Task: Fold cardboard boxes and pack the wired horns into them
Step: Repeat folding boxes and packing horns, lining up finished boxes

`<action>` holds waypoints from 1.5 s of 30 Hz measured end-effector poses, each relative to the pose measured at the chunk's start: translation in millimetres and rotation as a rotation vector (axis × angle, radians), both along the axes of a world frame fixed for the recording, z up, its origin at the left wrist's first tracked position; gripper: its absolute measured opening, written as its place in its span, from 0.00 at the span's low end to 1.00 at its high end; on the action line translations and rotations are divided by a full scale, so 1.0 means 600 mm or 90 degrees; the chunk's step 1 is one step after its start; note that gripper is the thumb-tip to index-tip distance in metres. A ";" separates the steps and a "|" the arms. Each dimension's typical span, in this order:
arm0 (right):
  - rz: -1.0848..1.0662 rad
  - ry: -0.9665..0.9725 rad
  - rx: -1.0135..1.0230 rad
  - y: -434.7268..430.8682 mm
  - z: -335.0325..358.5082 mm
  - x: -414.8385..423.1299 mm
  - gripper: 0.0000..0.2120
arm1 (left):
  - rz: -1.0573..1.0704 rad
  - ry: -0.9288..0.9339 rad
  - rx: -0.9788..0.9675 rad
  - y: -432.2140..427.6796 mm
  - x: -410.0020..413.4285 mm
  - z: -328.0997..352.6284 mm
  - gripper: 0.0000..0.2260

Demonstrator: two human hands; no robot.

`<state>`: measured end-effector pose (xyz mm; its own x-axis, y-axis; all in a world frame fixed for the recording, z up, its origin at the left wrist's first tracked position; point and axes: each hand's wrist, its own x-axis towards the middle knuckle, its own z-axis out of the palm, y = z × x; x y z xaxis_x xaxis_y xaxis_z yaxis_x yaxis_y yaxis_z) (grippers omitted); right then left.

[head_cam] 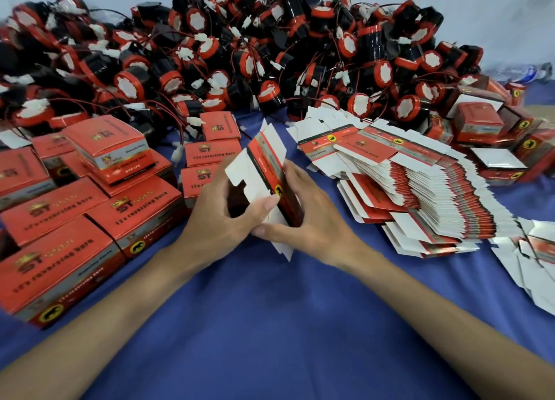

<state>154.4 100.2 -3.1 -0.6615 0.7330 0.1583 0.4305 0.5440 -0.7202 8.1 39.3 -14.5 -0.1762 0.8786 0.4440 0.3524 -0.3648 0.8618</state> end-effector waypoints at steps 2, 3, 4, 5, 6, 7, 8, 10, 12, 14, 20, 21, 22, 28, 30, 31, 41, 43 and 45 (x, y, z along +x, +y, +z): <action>0.035 0.033 -0.041 0.004 0.009 0.008 0.56 | -0.053 0.003 0.004 -0.001 -0.002 0.001 0.29; 0.051 0.036 -0.057 0.007 0.012 0.011 0.56 | -0.082 0.018 0.009 -0.001 -0.002 0.001 0.26; 0.065 0.035 -0.074 0.009 0.014 0.014 0.54 | -0.107 0.033 0.012 -0.003 -0.002 0.002 0.22; 0.080 0.034 -0.094 0.013 0.015 0.017 0.53 | -0.125 0.043 0.011 -0.004 -0.003 0.003 0.19; 0.095 0.033 -0.117 0.016 0.015 0.021 0.53 | -0.138 0.049 0.009 -0.006 -0.004 0.003 0.18; 0.113 0.036 -0.142 0.020 0.016 0.025 0.53 | -0.146 0.054 0.010 -0.007 -0.006 0.004 0.17; 0.128 0.045 -0.169 0.023 0.019 0.029 0.51 | -0.150 0.060 0.011 -0.008 -0.008 0.004 0.17; 0.142 0.080 -0.208 0.029 0.023 0.036 0.46 | -0.145 0.072 0.015 -0.008 -0.010 0.001 0.16; 0.137 0.099 -0.205 0.031 0.022 0.042 0.46 | -0.118 0.103 0.040 -0.007 -0.009 -0.001 0.17; 0.145 0.101 -0.185 0.029 0.024 0.042 0.46 | -0.068 0.162 0.069 -0.005 -0.006 -0.007 0.19; 0.177 0.109 -0.056 0.004 0.025 0.030 0.46 | 0.035 0.360 0.076 -0.006 0.001 -0.016 0.24; 0.176 0.106 -0.026 0.001 0.023 0.027 0.46 | 0.059 0.367 0.088 -0.006 0.003 -0.015 0.23; 0.170 0.106 -0.003 0.000 0.020 0.023 0.46 | 0.082 0.364 0.112 -0.005 0.005 -0.015 0.23; 0.170 0.128 0.133 -0.008 0.001 0.003 0.46 | 0.142 0.384 0.297 0.008 0.002 -0.015 0.21; 0.157 0.110 0.151 -0.005 -0.003 0.004 0.45 | 0.146 0.373 0.313 0.009 0.002 -0.013 0.19; 0.142 0.107 0.149 -0.004 -0.002 0.006 0.45 | 0.143 0.372 0.315 0.009 0.003 -0.014 0.18; 0.183 0.023 0.175 0.046 0.011 0.053 0.47 | 0.103 0.296 0.294 0.003 -0.002 -0.003 0.14; 0.191 -0.042 0.286 0.060 0.010 0.064 0.49 | 0.134 0.299 0.297 0.002 -0.007 -0.003 0.23; 0.162 -0.068 0.432 0.068 0.014 0.066 0.53 | 0.137 0.295 0.294 0.003 -0.011 0.001 0.27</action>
<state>193.9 140.9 5.6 -0.8357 0.3178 0.4479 0.2803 0.9482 -0.1498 1.3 41.4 -14.1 -0.0269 0.5485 0.8357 0.7528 -0.5390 0.3780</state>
